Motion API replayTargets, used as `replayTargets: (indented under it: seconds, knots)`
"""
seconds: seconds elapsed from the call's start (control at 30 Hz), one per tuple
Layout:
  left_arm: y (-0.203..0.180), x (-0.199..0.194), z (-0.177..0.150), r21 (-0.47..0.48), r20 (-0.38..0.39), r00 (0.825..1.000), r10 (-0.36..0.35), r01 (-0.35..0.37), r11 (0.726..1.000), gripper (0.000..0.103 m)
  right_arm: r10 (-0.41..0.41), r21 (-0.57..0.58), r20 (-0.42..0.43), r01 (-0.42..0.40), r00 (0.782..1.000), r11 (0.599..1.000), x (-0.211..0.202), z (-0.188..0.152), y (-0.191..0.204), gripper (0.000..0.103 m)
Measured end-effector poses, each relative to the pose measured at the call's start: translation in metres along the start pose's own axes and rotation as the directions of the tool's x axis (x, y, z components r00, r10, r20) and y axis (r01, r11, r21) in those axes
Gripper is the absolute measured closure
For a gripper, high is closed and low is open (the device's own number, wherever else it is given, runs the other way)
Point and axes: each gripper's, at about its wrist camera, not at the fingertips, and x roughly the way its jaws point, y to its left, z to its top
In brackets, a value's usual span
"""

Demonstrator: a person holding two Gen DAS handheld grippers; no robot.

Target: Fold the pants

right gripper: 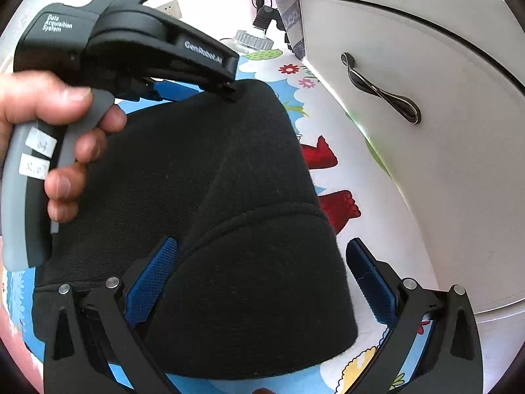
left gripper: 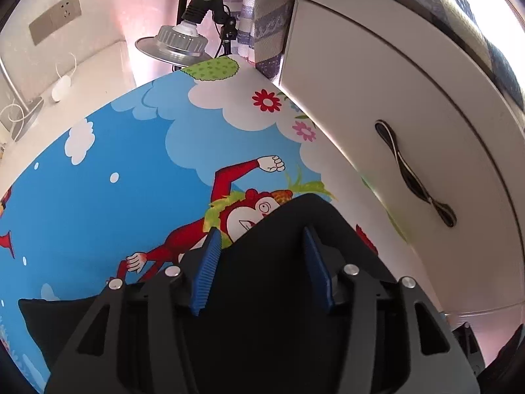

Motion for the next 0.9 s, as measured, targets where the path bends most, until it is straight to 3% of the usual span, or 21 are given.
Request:
replayTargets:
  seconds: [0.2,0.27,0.4,0.47,0.53,0.9]
  knots:
    - [-0.003,0.004,-0.001,0.011,-0.001,1.000,0.013,-0.013,1.000,0.050,-0.009,0.005,0.040,0.009,0.999,1.000,-0.010,0.008,-0.001,0.005]
    - [-0.002,0.004,-0.001,0.016,0.008,1.000,0.009,-0.009,1.000,0.050,-0.026,0.009,0.102,0.025,0.994,1.000,-0.028,0.011,0.003,0.005]
    - [-0.001,0.004,-0.002,0.016,0.012,1.000,-0.003,0.003,1.000,0.050,0.072,-0.018,0.248,-0.070,0.966,0.997,-0.066,0.019,0.014,0.005]
    - [0.000,0.003,-0.002,0.019,0.012,1.000,-0.018,0.018,1.000,0.050,0.059,-0.038,0.229,-0.052,0.972,0.998,-0.062,0.025,0.022,0.008]
    - [0.002,0.004,-0.001,0.020,0.009,1.000,-0.030,0.030,0.999,0.050,0.015,-0.043,0.169,-0.008,0.985,0.999,-0.047,0.027,0.025,0.044]
    - [0.001,0.003,-0.003,0.035,0.021,0.999,-0.030,0.030,0.999,0.048,-0.120,-0.045,0.067,0.123,0.991,0.991,-0.013,0.017,0.010,0.044]
